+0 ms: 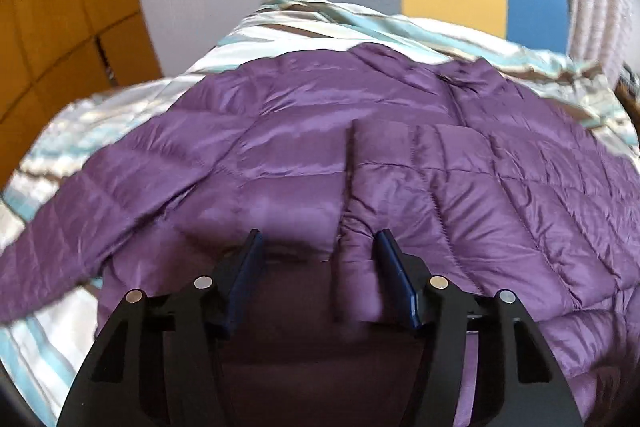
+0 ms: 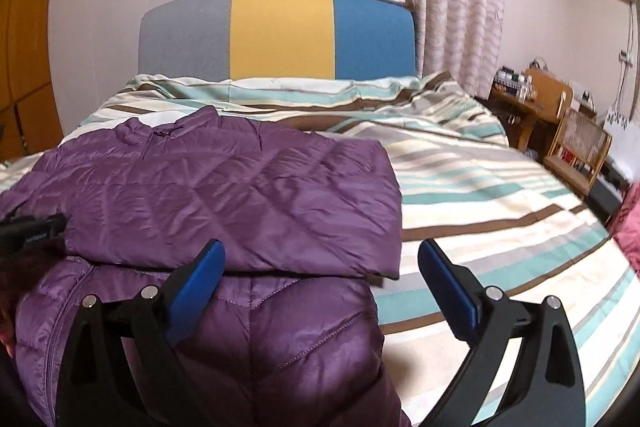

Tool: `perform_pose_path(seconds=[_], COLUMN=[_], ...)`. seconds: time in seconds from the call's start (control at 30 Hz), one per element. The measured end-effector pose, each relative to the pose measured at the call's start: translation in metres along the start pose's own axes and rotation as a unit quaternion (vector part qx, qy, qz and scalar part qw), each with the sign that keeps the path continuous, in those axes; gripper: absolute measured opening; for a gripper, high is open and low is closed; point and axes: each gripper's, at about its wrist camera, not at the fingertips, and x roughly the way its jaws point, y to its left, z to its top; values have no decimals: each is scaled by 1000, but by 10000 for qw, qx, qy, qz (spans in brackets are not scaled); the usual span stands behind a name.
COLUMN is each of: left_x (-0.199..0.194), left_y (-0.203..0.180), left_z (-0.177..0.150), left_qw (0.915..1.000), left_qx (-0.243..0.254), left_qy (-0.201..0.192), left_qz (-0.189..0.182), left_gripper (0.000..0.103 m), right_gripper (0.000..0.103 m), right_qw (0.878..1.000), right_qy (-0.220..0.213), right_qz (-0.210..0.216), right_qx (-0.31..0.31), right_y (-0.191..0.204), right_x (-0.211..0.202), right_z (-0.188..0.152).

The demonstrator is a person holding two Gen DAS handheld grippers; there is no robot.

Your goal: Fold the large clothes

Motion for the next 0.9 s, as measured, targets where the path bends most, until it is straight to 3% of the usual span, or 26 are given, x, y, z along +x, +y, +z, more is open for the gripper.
perform_pose_path(seconds=[0.13, 0.3, 0.37, 0.5, 0.63, 0.8, 0.9], left_x=[-1, -1, -2, -2, 1, 5, 3], left_y=[8, 4, 5, 13, 11, 8, 7], left_z=[-3, -5, -6, -7, -7, -5, -4], left_qw=[9998, 9999, 9998, 9993, 9994, 9997, 9997], left_qx=[-165, -105, -159, -355, -332, -260, -234], left_qy=[-48, -99, -136, -138, -82, -29, 2], left_qz=[-86, 31, 72, 12, 6, 36, 21], left_gripper=[59, 59, 59, 59, 60, 65, 78], right_gripper=[96, 61, 53, 49, 48, 48, 49], right_qw=[9993, 9978, 9963, 9928, 9873, 9913, 9920], right_qy=[161, -37, 80, 644, 1215, 1167, 1142], right_qz=[150, 612, 784, 625, 545, 291, 242], right_qx=[301, 255, 334, 790, 871, 534, 475], right_y=[-14, -17, -17, -33, -35, -24, -24], right_x=[4, -1, 14, 67, 107, 113, 113], right_z=[-1, 20, 32, 50, 40, 29, 28])
